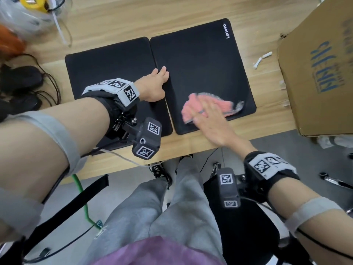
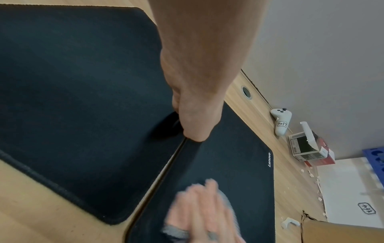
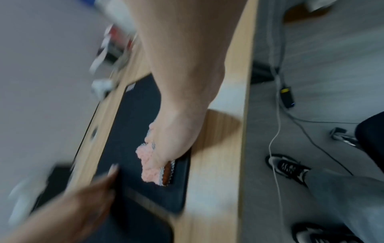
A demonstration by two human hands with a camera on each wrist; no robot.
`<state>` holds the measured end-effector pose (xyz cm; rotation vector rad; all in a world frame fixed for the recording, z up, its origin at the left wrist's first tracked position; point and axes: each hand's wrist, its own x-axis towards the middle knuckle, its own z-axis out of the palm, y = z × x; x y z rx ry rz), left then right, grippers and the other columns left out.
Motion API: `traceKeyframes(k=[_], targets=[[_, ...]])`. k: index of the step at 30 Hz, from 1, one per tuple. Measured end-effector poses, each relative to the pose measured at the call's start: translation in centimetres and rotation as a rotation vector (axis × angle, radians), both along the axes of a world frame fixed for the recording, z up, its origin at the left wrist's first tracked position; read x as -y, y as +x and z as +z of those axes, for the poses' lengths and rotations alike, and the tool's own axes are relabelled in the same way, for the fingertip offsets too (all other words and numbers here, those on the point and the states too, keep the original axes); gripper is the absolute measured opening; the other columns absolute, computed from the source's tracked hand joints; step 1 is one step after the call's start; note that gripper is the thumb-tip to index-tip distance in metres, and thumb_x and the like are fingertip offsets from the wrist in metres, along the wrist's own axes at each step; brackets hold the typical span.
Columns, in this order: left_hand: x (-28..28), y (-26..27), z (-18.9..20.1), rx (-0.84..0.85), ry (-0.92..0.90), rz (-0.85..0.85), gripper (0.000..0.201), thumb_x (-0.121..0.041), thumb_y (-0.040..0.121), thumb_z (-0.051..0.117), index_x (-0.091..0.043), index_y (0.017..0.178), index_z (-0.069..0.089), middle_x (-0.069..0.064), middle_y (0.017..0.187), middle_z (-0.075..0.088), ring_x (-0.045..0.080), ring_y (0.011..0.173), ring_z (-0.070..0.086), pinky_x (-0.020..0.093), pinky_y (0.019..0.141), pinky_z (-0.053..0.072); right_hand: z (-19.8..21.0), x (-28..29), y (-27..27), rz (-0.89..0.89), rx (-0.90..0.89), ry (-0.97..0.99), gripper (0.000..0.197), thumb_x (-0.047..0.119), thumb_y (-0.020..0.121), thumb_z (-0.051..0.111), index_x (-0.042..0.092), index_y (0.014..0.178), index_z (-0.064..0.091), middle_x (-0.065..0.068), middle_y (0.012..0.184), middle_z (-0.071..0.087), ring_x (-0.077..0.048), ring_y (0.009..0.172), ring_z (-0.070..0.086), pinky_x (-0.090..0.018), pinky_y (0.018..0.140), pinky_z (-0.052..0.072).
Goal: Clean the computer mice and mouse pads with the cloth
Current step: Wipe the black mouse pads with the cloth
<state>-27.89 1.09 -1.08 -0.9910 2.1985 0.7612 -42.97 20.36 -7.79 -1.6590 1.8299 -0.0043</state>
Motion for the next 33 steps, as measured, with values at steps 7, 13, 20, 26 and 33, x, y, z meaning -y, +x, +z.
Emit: traceKeyframes(k=[7, 13, 20, 26, 33], targets=[[-0.1, 0.3, -0.6, -0.022, -0.016, 0.002, 0.070, 0.001, 0.092, 0.034, -0.010, 0.156, 0.006, -0.002, 0.164, -0.008, 0.022, 0.150, -0.003, 0.040, 0.118, 0.020, 0.3, 0.7, -1.0, -0.467, -0.052, 0.026, 0.052, 0.038, 0.104, 0.018, 0.041, 0.153, 0.003, -0.008, 0.162, -0.014, -0.028, 0.148, -0.018, -0.043, 0.119, -0.012], [-1.1, 0.3, -1.9, -0.012, -0.086, -0.012, 0.065, -0.027, 0.104, 0.034, -0.003, 0.154, 0.000, 0.004, 0.163, -0.012, 0.025, 0.150, -0.008, 0.050, 0.116, 0.024, 0.4, 1.4, 6.3, -0.200, 0.059, -0.003, 0.052, 0.048, 0.103, 0.015, 0.043, 0.153, 0.003, 0.001, 0.162, -0.018, -0.021, 0.147, -0.022, -0.042, 0.120, -0.014], [-2.7, -0.2, -2.7, 0.000, -0.187, 0.067, 0.079, -0.044, 0.098, 0.048, -0.007, 0.153, 0.005, -0.002, 0.163, -0.013, 0.021, 0.150, -0.008, 0.055, 0.103, 0.036, 0.3, 0.1, -1.2, -0.220, 0.091, 0.048, 0.053, 0.035, 0.105, 0.019, 0.043, 0.153, -0.002, 0.003, 0.163, -0.010, -0.012, 0.149, -0.014, -0.033, 0.118, -0.014], [-2.8, 0.8, -3.5, -0.028, -0.185, 0.037, 0.079, -0.049, 0.100, 0.038, -0.009, 0.155, -0.003, -0.002, 0.163, -0.014, 0.018, 0.149, -0.011, 0.046, 0.115, 0.025, 0.9, 0.7, 0.2, -0.365, 0.011, 0.086, 0.052, 0.045, 0.104, 0.020, 0.044, 0.153, 0.002, -0.001, 0.162, -0.018, -0.023, 0.148, -0.021, -0.042, 0.119, -0.014], [-2.9, 0.9, -4.0, 0.020, -0.251, -0.030, 0.075, -0.052, 0.101, 0.031, -0.023, 0.154, -0.014, -0.004, 0.162, -0.018, 0.022, 0.149, -0.012, 0.050, 0.119, 0.008, 1.3, -0.8, 2.8, 0.112, 0.084, 0.061, 0.048, 0.045, 0.105, 0.017, 0.045, 0.152, 0.010, 0.006, 0.162, -0.016, -0.015, 0.148, -0.021, -0.035, 0.119, -0.015]])
